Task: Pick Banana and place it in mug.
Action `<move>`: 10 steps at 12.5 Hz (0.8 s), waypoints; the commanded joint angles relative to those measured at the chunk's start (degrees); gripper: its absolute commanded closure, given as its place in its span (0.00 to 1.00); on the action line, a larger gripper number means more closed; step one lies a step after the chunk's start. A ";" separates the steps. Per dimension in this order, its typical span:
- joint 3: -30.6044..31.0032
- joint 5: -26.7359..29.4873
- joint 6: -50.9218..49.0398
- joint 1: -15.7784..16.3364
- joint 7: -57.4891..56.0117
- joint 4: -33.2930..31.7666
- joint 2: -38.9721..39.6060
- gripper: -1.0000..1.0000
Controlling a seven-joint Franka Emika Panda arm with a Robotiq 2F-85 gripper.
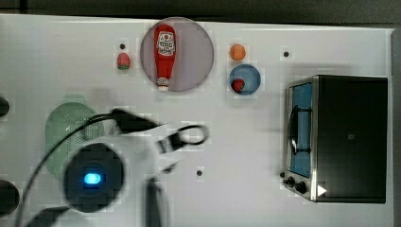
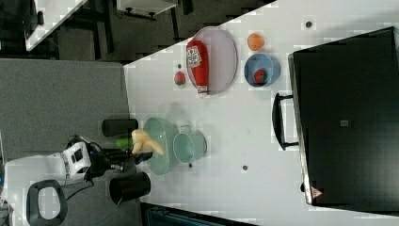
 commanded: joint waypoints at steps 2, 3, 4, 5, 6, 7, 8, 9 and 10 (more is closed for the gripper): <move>7.45 0.15 0.89 2.17 18.21 0.70 4.08 0.73; 8.64 0.15 2.22 2.17 20.69 0.58 5.72 0.73; 9.55 0.15 4.26 2.17 22.01 0.31 7.61 0.73; 10.21 0.15 7.26 2.17 22.12 -0.25 9.71 0.73; 10.57 0.15 10.81 2.17 22.12 -1.07 11.83 0.73; 10.73 0.11 14.38 2.17 22.12 -2.09 13.78 0.73; 10.79 0.03 17.65 2.17 22.12 -3.13 15.51 0.73; 10.72 -0.01 20.18 2.16 22.12 -4.05 16.95 0.73; 10.54 -0.01 21.95 2.15 22.13 -4.64 18.13 0.69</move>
